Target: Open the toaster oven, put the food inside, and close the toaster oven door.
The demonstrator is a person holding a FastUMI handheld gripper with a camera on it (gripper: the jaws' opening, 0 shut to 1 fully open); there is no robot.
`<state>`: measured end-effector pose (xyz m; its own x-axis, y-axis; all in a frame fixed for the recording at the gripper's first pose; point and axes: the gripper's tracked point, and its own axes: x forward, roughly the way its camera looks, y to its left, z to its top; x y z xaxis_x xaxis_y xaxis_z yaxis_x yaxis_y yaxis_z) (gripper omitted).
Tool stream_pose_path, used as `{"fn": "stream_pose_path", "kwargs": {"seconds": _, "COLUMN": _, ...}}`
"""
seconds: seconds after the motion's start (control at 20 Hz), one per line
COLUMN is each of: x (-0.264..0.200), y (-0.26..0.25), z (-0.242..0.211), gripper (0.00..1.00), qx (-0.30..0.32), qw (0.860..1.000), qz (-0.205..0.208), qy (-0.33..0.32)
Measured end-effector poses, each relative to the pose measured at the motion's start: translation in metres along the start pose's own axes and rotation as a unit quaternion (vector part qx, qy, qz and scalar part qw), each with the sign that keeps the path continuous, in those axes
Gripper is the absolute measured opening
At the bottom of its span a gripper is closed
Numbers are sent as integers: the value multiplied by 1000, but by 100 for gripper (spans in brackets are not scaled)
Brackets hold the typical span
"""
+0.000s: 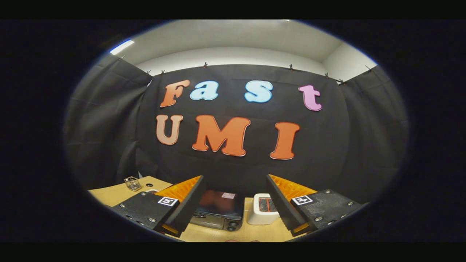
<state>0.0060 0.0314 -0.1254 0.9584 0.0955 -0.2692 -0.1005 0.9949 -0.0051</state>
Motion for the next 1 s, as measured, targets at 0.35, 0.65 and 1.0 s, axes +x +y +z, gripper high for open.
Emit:
{"fn": "stream_pose_path", "kwargs": {"seconds": 0.35, "x": 34, "y": 61, "z": -80, "gripper": 98, "qx": 57, "qw": 992, "qz": 44, "qy": 105}}
{"fn": "stream_pose_path", "kwargs": {"seconds": 0.65, "x": 64, "y": 105, "z": -147, "gripper": 98, "qx": 78, "qw": 981, "qz": 40, "qy": 172}}
{"fn": "stream_pose_path", "kwargs": {"seconds": 1.0, "x": 82, "y": 123, "z": -193, "gripper": 98, "qx": 63, "qw": 975, "qz": 8, "qy": 213}}
